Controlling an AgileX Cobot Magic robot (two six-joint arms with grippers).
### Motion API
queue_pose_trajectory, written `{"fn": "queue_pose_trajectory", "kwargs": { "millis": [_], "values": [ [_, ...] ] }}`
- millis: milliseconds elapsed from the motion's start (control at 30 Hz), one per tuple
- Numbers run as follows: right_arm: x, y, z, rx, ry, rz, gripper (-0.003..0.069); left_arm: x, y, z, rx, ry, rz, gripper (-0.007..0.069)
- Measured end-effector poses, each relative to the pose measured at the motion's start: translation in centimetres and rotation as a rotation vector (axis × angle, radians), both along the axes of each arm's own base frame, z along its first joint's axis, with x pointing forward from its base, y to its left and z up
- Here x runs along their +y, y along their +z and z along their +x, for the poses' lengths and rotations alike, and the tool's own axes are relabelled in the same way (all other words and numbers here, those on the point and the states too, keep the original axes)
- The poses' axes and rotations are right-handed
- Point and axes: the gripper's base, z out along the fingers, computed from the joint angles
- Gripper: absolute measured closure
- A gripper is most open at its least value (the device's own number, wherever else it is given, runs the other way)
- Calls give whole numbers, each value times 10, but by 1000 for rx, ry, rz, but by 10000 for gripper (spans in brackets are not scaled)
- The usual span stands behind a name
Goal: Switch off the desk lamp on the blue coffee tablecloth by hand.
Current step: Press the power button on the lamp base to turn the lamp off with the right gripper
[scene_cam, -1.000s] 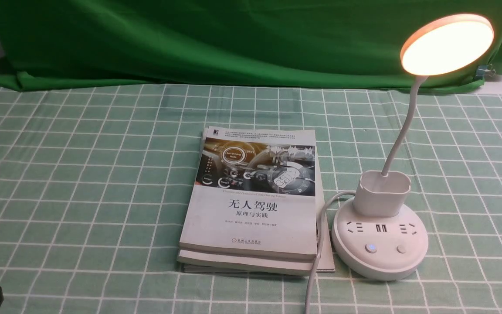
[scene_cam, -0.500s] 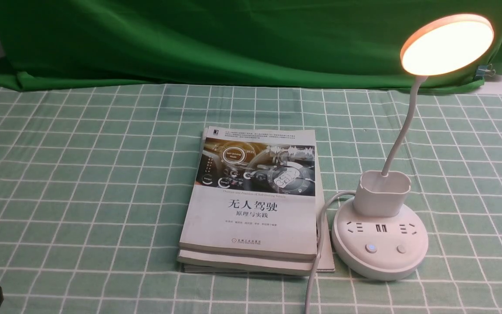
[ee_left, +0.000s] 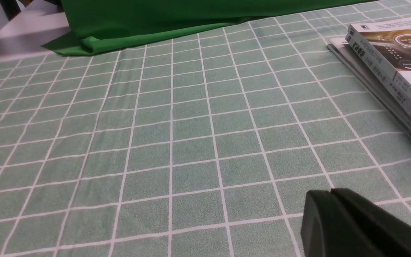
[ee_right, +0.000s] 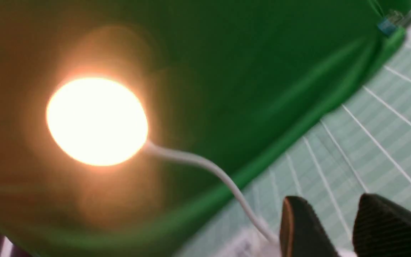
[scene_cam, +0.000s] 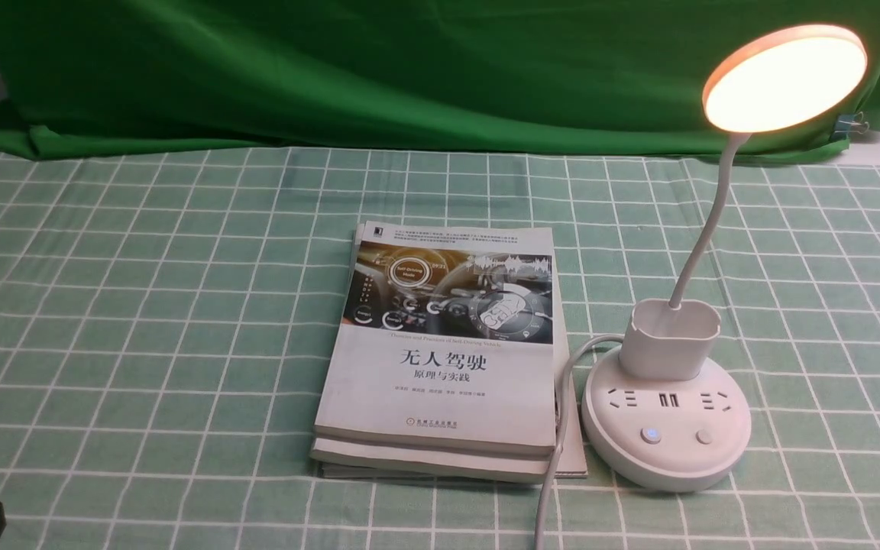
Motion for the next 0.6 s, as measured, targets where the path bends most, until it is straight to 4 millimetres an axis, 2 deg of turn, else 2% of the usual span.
{"fn": "queue_pose_trajectory", "kwargs": {
  "millis": [33,133,233,300,333,400,533,600],
  "values": [
    [0,1,0,-11,-3,5,432,0,0,0,0,0,0,624],
    [1,2,0,30,14,-43,514,0,0,0,0,0,0,624],
    [8,26,2,121,99,-234,604,0,0,0,0,0,0,624],
    [13,47,6,191,169,-345,618,0,0,0,0,0,0,624],
    [14,49,7,199,181,-371,619,0,0,0,0,0,0,624],
    [22,73,22,365,309,-530,624,0,0,0,0,0,0,624],
    [30,84,56,674,459,-690,627,0,0,0,0,0,0,624],
    [31,84,72,768,490,-736,627,0,0,0,0,0,0,624]
  ]
}}
